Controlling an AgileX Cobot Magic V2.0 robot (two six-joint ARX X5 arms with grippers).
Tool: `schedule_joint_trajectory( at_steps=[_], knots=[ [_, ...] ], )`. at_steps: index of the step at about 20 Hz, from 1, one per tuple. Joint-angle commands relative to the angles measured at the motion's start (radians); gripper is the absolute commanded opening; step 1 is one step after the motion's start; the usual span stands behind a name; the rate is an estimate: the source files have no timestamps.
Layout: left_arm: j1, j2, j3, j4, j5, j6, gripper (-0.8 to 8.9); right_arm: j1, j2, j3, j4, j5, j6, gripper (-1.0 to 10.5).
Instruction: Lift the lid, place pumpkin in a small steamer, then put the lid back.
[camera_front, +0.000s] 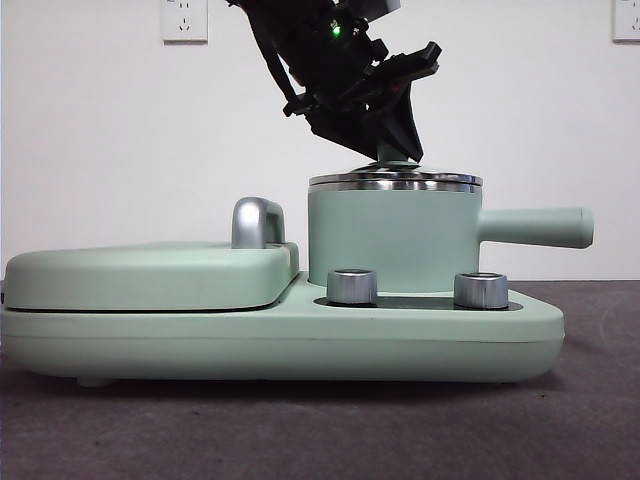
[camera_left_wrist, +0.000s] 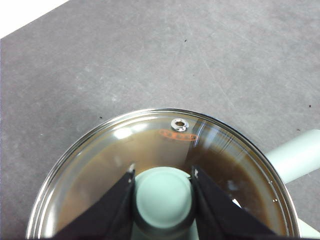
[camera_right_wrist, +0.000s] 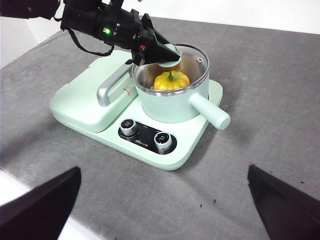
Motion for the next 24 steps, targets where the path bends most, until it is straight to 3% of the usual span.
schedule_joint_trajectory(
  at_steps=[1, 4, 6, 10, 13, 24],
  knots=[
    [-0.018, 0.026, 0.027, 0.003, 0.008, 0.021, 1.07, 0.006, 0.003, 0.009, 0.011, 0.0, 0.014, 5.9],
    [-0.018, 0.026, 0.027, 0.003, 0.008, 0.015, 3.76, 0.006, 0.003, 0.009, 0.01, 0.0, 0.014, 5.9],
    [-0.017, 0.026, 0.027, 0.003, 0.008, -0.017, 4.69, 0.006, 0.003, 0.009, 0.01, 0.0, 0.014, 5.9],
    [-0.01, 0.014, 0.051, -0.041, 0.008, -0.086, 4.71, 0.006, 0.003, 0.009, 0.01, 0.0, 0.014, 5.9],
    [-0.002, -0.007, 0.103, -0.141, 0.008, -0.088, 4.71, 0.006, 0.003, 0.009, 0.009, -0.001, 0.014, 5.9],
    [0.065, -0.276, 0.106, -0.695, 0.011, -0.083, 4.65, 0.006, 0.003, 0.009, 0.003, -0.055, 0.014, 5.9]
  ],
)
